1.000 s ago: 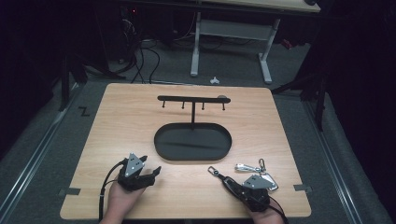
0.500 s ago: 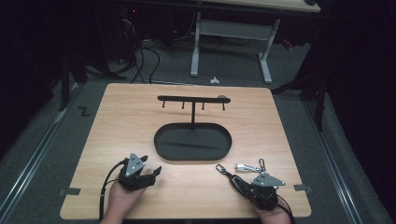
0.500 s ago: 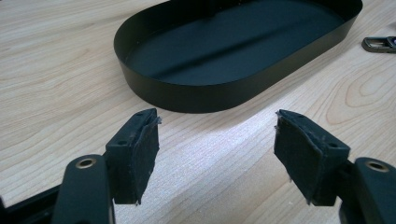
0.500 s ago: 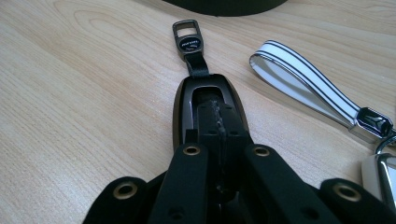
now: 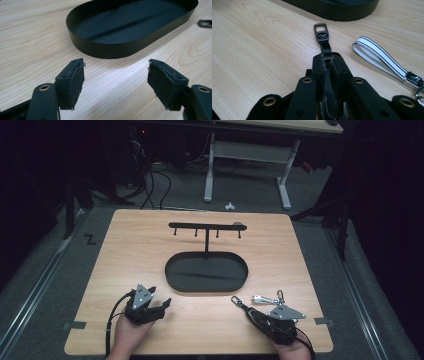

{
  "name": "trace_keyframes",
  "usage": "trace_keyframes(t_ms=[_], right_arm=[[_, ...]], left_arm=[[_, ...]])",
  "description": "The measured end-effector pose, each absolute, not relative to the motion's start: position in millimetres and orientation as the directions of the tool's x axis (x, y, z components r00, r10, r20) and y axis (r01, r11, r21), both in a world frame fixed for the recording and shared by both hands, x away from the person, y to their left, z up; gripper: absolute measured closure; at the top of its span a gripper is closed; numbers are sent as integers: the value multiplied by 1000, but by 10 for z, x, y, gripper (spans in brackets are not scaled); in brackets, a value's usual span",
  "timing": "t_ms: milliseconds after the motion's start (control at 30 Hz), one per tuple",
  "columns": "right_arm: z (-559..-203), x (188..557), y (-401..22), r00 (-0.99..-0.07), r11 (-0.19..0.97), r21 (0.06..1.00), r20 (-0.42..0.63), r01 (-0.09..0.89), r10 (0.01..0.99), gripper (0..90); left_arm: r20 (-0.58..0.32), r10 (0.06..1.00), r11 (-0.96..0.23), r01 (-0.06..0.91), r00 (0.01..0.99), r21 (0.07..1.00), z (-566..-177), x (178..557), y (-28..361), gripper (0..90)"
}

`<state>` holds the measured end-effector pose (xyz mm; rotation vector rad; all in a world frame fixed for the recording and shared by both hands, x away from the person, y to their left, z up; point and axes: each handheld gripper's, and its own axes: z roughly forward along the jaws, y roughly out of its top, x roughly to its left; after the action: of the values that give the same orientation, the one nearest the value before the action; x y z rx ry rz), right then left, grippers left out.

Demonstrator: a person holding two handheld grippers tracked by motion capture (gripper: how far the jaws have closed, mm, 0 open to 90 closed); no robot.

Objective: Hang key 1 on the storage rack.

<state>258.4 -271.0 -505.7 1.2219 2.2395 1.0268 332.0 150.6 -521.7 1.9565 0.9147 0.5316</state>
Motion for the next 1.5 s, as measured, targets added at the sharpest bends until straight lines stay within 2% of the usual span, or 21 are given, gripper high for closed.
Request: trace_keyframes(t_ms=[333,500,933,967,1033,1233,1500], right_arm=[[-4914,2725,-2598,-584,425,689,-4,587,812,631],[-4829,2800,-2487,-604,500,607,-39,618,796,541],[-4703,2976,-2309,-615,594,418,-100,687,782,425],[-4690,3043,-2286,-621,610,363,-102,704,777,406],[-4689,3067,-2280,-623,613,346,-96,710,776,402],[-4724,3252,-2208,-622,617,215,-54,757,781,380],[-4734,3387,-2143,-646,646,146,-53,749,761,376]], left_arm=[[14,772,-333,385,636,861,-5204,3323,1540,294],[18,768,-338,382,640,860,-5201,3325,1547,292],[14,754,-343,376,657,861,-5211,3329,1526,292],[13,752,-343,375,659,861,-5209,3328,1524,292],[12,750,-344,375,661,861,-5207,3327,1524,292],[5,747,-338,373,665,864,-5205,3328,1527,292],[6,738,-345,369,675,863,-5210,3331,1514,292]])
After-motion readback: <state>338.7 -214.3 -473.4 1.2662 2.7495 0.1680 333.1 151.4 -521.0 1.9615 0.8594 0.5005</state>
